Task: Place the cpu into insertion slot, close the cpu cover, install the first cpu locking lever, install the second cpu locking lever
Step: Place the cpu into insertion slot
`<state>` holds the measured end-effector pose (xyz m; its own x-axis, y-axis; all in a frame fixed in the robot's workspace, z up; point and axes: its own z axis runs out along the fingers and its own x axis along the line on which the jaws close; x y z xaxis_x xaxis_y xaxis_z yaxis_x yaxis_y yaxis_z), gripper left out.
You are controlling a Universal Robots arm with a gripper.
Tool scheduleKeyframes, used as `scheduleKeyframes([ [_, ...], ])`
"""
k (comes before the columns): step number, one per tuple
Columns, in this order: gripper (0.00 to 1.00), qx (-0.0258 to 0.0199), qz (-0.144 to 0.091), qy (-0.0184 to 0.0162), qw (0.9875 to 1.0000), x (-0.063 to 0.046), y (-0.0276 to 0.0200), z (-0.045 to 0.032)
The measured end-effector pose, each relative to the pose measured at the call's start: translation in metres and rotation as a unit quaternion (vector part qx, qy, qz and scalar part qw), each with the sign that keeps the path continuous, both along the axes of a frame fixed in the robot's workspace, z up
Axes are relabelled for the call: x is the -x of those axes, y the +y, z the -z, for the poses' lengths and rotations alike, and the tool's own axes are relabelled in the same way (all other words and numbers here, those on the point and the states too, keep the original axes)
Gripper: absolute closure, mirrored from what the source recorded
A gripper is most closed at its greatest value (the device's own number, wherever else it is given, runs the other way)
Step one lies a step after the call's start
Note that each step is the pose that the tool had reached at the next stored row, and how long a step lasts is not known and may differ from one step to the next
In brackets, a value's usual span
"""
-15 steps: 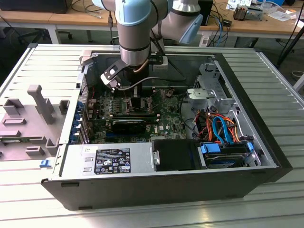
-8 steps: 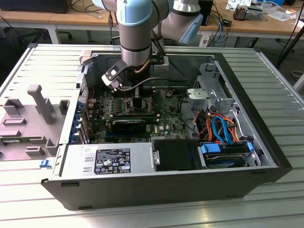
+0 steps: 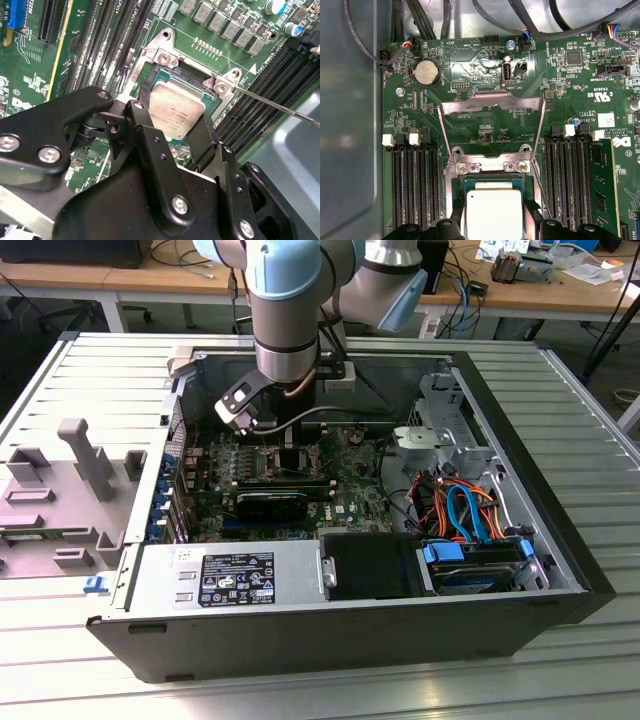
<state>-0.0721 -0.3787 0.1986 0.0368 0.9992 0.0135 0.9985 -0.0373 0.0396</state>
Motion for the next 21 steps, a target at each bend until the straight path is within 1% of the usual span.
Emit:
scheduleKeyframes([
  [21, 0.46, 0.0004, -0.008, -0.0001, 1.0000, -0.0001, 0.0001, 0.0011],
])
